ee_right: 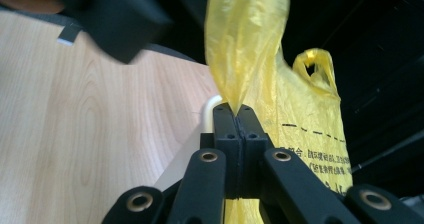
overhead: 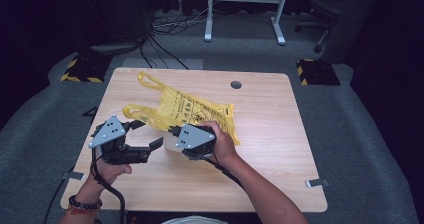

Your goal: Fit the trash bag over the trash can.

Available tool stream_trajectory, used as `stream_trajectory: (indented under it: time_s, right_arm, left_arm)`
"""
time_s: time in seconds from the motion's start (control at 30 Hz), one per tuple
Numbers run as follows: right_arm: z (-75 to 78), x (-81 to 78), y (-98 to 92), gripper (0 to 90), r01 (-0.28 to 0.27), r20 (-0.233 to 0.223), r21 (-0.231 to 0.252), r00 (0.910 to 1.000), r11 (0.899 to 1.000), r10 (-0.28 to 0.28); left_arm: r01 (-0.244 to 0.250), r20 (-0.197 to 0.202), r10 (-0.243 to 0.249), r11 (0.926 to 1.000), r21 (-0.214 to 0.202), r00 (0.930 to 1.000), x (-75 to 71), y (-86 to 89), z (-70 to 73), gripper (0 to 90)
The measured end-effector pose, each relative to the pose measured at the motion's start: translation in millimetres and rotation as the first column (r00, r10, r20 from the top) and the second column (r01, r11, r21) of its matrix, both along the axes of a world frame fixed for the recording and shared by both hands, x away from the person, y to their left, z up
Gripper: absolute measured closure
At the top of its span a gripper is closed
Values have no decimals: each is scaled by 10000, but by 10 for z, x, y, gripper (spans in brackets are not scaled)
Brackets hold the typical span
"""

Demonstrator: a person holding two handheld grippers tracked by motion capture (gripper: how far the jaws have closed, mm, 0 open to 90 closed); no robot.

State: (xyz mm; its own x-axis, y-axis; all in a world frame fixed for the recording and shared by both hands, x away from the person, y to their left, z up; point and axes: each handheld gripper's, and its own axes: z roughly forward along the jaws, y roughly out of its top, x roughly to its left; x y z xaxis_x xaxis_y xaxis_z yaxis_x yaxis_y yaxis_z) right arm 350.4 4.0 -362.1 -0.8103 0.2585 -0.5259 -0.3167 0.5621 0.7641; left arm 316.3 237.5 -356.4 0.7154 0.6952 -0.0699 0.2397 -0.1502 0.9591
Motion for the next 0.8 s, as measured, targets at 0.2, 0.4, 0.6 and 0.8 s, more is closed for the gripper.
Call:
stream_trajectory:
  time_s: [0.2, 0.4, 0.6, 0.8]
  right_arm:
    - [-48, -79, 75, 900, -403, 467, -426, 9980, 9983, 423]
    - [-77, -145, 91, 894, -595, 745, -673, 9951, 9960, 645]
    - [-115, -159, 100, 871, -432, 980, -786, 9939, 9960, 508]
    - [-98, -150, 36, 753, -242, 925, -202, 9954, 9995, 260]
  left_arm:
    - [-140, -63, 138, 9996, -248, 9999, 60, -53, -9, 180]
    - [-315, -150, 311, 9990, -303, 9994, 103, -74, -69, 359]
    - [134, 215, -139, 9996, 236, 9997, 117, -85, -121, 684]
    - [2, 864, -12, 9999, 125, 9963, 106, -42, -155, 881]
